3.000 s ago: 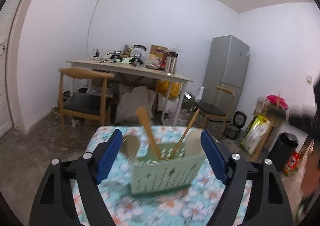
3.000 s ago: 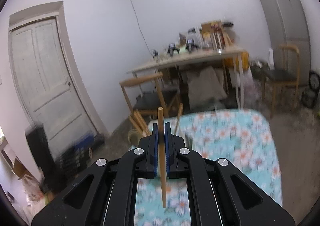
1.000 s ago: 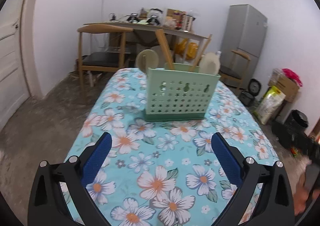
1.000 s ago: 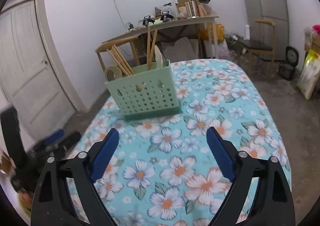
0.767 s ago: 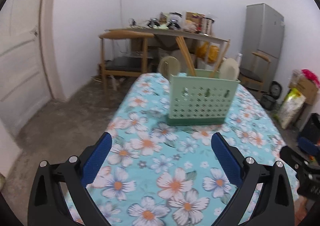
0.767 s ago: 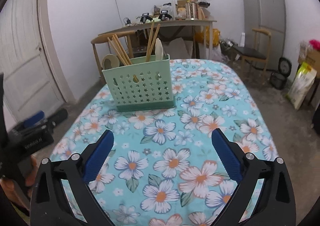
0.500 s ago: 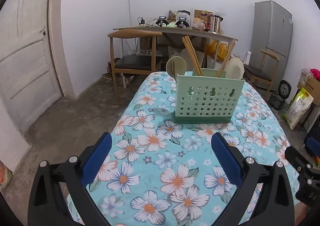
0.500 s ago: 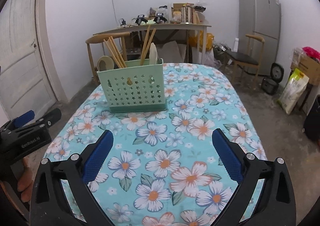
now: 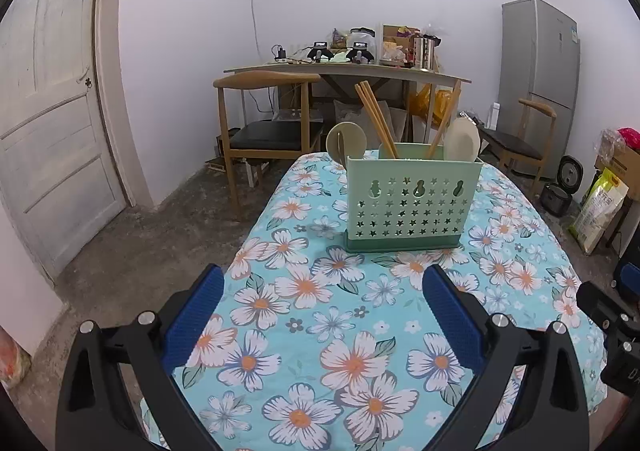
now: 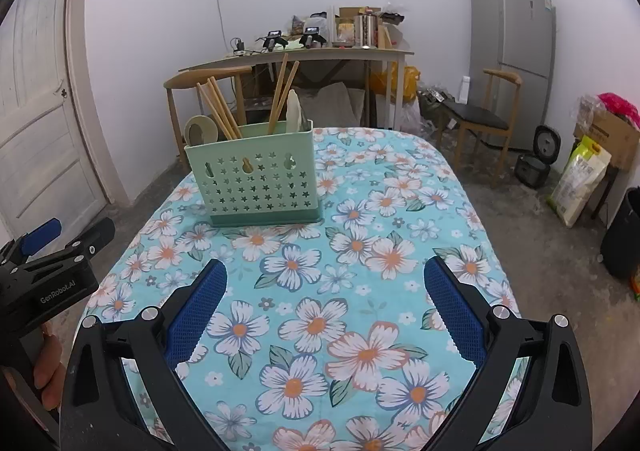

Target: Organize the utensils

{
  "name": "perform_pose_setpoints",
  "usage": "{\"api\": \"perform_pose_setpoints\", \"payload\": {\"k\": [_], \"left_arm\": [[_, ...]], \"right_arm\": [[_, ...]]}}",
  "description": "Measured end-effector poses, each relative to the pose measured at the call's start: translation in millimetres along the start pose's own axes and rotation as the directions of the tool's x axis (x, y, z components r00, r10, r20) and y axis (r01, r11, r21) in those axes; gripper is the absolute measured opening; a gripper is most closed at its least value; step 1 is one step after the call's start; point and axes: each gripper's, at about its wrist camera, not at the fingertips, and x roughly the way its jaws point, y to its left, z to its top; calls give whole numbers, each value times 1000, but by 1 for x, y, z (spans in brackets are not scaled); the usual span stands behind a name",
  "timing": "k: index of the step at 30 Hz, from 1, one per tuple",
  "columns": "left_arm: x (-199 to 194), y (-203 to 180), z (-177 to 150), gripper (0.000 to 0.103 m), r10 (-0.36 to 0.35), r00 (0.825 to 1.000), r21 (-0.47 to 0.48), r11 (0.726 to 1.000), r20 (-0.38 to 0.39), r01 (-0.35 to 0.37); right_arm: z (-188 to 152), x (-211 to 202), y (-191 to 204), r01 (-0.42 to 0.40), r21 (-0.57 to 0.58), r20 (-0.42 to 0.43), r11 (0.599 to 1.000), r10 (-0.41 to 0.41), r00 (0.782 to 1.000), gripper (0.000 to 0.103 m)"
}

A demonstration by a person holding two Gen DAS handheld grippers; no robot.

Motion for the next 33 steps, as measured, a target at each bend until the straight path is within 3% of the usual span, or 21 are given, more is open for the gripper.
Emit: {"api": "perform_pose_setpoints", "payload": {"k": [21, 33], "left_arm": [[4, 2, -3, 97, 13, 1000, 3, 1000, -12, -13], [7, 12, -2, 97, 38, 999, -26, 999, -22, -39]], "right_arm": [[1, 5, 2, -17, 15, -30, 1000, 17, 999, 95], [8, 0, -23, 66, 36, -10, 997, -66, 998, 95]]}}
